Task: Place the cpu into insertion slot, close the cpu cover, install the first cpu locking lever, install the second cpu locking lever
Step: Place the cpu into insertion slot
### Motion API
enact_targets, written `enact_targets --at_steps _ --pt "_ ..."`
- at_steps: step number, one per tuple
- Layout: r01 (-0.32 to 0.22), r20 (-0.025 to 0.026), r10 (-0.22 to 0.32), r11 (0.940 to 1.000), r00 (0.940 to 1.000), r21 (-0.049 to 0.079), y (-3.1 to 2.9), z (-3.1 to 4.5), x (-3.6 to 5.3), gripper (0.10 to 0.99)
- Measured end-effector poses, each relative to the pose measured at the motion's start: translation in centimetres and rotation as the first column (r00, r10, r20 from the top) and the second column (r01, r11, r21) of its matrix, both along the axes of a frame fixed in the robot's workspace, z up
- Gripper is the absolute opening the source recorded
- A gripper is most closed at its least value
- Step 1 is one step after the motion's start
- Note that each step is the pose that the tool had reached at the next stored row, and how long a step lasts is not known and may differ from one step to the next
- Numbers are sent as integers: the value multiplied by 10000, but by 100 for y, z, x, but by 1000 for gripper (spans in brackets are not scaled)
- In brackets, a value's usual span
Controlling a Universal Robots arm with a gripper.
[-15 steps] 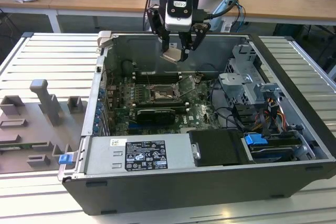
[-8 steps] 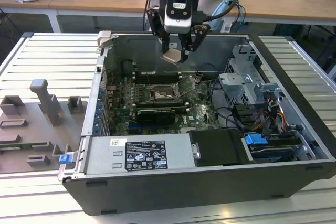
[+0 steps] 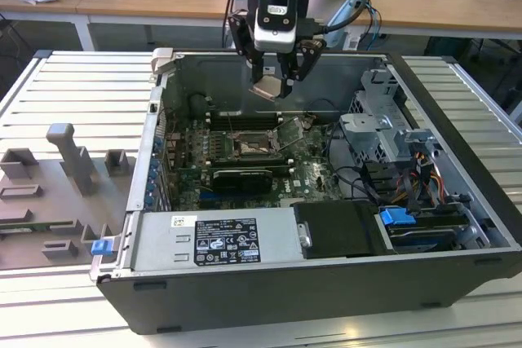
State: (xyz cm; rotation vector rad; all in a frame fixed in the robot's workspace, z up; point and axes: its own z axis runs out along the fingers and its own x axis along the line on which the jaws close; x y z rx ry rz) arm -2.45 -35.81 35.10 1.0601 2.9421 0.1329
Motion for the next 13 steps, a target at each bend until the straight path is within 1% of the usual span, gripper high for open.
enact_targets --at_steps 13 --pt "238 0 -238 9997 9997 -1 0 -12 0 541"
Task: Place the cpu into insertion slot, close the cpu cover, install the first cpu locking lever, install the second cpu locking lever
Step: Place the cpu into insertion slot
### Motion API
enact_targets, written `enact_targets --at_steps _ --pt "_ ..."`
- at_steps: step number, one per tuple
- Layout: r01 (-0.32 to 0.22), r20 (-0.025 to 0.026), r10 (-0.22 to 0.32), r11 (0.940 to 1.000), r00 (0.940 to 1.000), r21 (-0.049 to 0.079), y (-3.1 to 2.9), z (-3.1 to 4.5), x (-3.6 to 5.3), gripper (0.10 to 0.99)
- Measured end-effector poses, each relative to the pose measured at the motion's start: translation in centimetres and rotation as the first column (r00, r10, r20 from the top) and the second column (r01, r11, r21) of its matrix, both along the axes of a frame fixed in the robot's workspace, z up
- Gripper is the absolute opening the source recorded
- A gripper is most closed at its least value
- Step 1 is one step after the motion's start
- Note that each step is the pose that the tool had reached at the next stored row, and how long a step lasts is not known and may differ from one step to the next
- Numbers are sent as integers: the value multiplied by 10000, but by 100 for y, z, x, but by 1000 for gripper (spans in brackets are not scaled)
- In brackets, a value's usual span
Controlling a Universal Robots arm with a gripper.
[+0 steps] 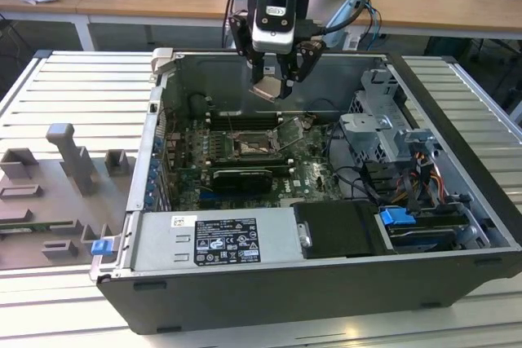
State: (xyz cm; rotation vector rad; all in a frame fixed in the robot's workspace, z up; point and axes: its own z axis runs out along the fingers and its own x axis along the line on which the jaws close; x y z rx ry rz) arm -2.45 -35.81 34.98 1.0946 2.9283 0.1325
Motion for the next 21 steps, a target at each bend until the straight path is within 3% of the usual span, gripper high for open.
enact_targets --at_steps 21 --pt "474 0 -474 9989 9989 -4 4 -23 0 541"
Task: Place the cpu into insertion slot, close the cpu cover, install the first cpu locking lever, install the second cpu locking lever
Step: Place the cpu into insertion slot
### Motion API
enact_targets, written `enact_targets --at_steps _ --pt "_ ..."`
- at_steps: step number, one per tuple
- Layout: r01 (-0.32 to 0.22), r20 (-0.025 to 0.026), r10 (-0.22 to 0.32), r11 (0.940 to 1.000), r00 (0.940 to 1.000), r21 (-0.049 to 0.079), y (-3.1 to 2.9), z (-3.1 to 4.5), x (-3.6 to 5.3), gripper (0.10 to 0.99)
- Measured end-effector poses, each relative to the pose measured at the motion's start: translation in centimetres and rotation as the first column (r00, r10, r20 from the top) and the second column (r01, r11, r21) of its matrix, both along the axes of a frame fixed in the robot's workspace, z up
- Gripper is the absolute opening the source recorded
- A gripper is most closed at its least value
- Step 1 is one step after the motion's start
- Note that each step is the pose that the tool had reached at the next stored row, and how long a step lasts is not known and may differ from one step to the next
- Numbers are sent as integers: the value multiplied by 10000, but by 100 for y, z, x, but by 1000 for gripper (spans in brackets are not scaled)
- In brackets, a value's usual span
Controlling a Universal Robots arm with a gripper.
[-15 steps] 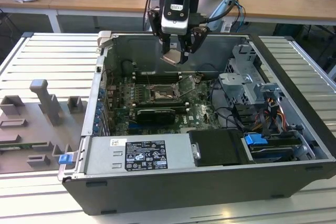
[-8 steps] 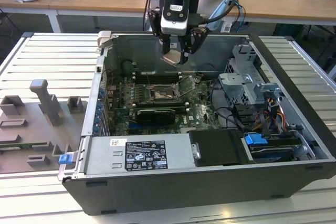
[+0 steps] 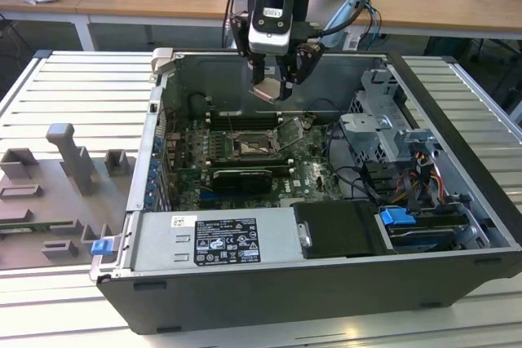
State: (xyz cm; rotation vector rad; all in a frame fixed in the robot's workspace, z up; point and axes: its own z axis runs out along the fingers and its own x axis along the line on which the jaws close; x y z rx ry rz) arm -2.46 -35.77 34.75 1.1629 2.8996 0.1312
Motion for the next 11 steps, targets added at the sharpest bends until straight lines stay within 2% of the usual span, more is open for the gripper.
enact_targets --at_steps 11 --pt "492 0 -492 9988 9988 -1 2 -4 0 541"
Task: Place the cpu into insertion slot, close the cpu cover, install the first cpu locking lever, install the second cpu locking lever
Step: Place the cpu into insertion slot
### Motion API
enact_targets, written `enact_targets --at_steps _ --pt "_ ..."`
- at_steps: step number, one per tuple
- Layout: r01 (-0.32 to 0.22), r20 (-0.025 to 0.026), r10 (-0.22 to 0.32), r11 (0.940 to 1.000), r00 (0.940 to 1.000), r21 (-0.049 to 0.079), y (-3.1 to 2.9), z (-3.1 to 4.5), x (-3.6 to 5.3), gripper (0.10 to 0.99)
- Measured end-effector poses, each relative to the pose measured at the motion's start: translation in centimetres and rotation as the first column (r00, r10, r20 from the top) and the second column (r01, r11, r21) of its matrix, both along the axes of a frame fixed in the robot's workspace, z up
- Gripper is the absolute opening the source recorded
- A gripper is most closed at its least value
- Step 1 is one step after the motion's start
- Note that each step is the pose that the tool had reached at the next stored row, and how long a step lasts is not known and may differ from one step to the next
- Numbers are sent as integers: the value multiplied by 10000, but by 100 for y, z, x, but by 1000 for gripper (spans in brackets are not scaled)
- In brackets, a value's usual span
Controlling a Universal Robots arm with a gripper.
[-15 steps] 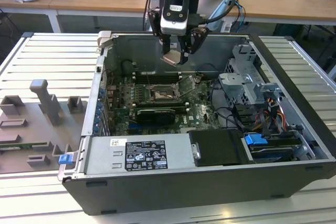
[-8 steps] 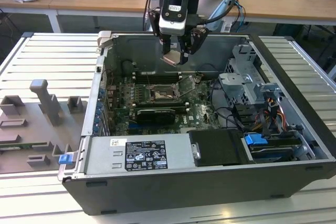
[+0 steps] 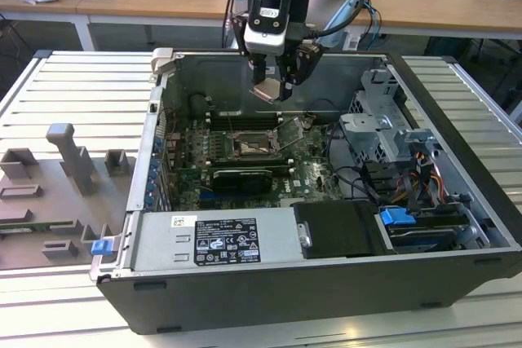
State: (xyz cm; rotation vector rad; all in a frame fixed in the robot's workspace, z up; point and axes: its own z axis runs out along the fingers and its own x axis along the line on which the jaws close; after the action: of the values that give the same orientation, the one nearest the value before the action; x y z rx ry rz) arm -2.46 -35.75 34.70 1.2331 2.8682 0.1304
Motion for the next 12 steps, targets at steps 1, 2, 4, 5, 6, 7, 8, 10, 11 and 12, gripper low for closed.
enact_targets --at_steps 1,2,4,5,6,7,8,10,11,12 --pt "24 -1 -24 10000 10000 -1 0 0 0 541" --pt "42 0 -42 10000 10000 0 0 -1 0 541" --pt "81 0 -81 10000 10000 -1 0 -2 0 541" --pt "100 0 -100 10000 10000 -1 0 -3 0 541" --pt "121 0 -121 9999 9999 -1 0 -3 0 541" --pt "138 0 -138 9999 9999 0 0 -4 0 541" --pt "161 0 -161 9999 9999 0 0 -5 0 541" --pt "199 0 -199 9998 9998 0 0 -6 0 541" --pt "214 0 -214 9998 9998 0 0 -7 0 541" --pt "240 0 -240 9997 9997 0 0 -8 0 541"
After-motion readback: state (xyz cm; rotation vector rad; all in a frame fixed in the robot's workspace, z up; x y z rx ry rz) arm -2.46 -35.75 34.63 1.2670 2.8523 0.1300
